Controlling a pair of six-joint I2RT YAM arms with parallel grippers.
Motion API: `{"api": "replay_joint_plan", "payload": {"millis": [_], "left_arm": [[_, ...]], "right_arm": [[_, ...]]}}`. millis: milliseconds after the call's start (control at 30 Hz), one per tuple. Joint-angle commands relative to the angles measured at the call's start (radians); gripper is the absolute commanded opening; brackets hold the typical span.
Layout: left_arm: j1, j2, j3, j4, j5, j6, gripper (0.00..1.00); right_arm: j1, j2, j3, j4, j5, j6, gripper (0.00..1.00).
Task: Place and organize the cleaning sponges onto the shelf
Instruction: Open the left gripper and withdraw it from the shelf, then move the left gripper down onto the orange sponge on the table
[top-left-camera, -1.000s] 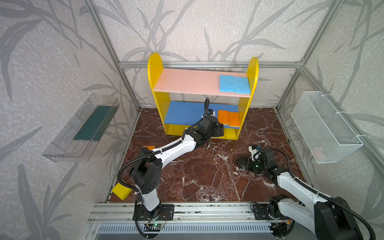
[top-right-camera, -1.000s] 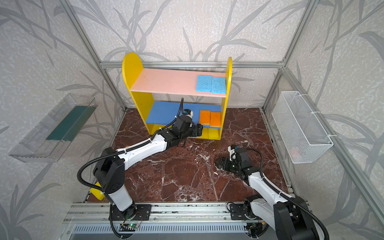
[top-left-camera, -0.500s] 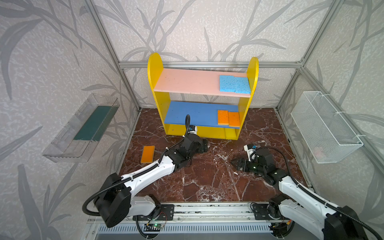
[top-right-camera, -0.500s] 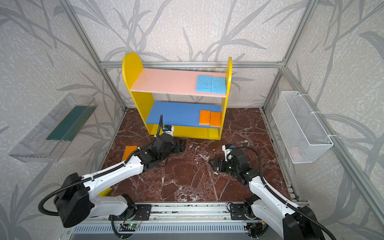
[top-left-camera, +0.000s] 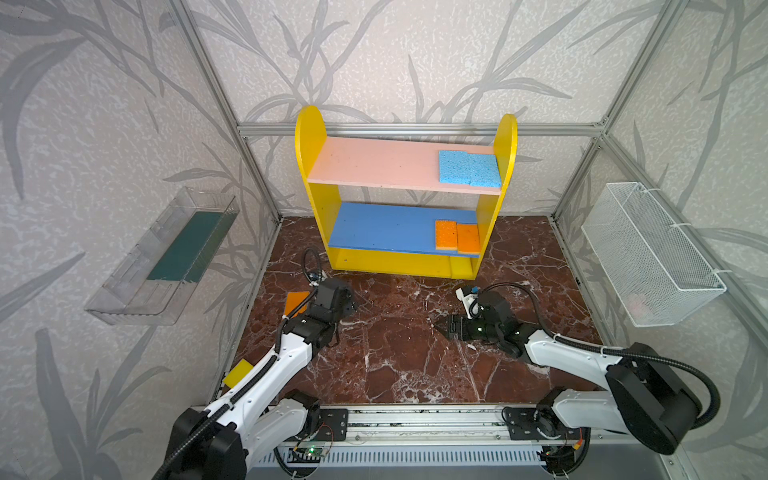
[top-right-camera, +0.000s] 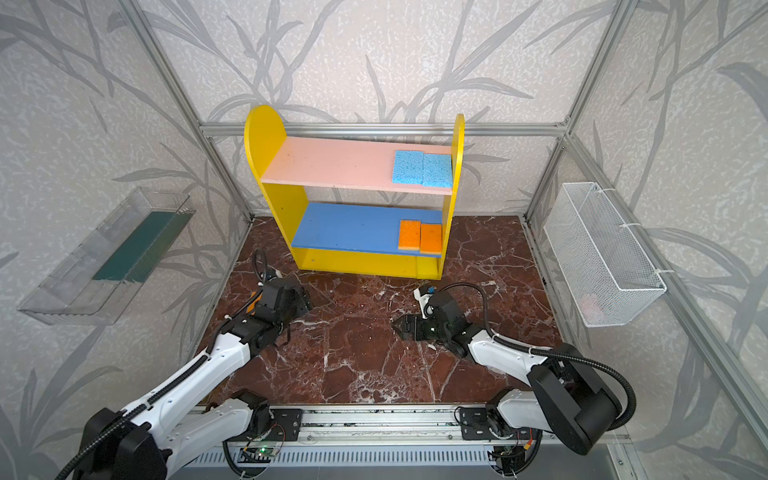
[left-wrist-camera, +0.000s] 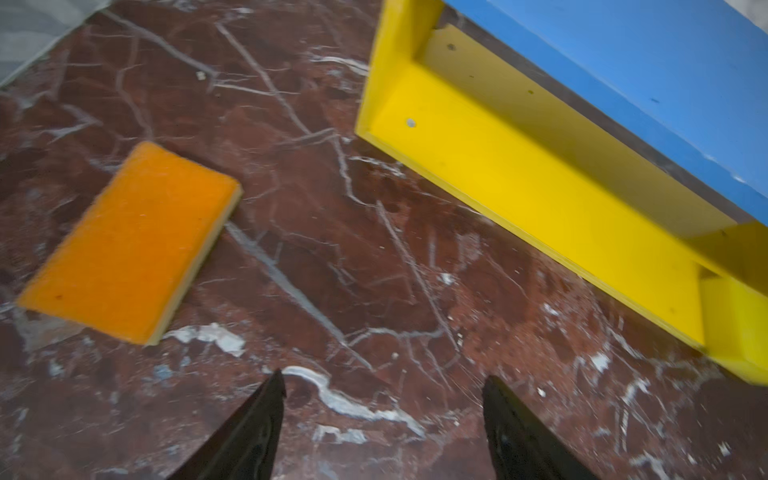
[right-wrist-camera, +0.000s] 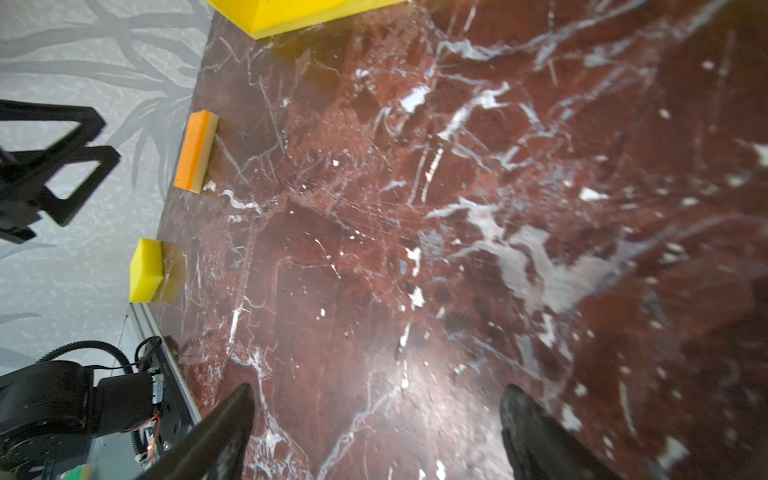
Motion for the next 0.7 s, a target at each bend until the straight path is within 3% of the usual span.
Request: {"api": "replay_joint_plan", "payload": {"millis": [0, 300, 667], "left_arm": [[0.098, -0.002, -0.025, -0.017, 0.014, -0.046, 0.75], [0.409, 0.115, -0.036, 0.091, 0.109, -0.107, 0.79], [0.551, 0.293, 0.102, 0.087, 0.083, -0.069, 0.89]], "right_arm": [[0.015, 0.04, 0.028, 0.07, -0.041, 0.006, 0.91], [0.014, 0.177, 0.025, 0.154, -0.139, 0.061, 0.91], [-0.004, 0.23, 0.027, 0.178, -0.187, 0.09, 0.91]]}}
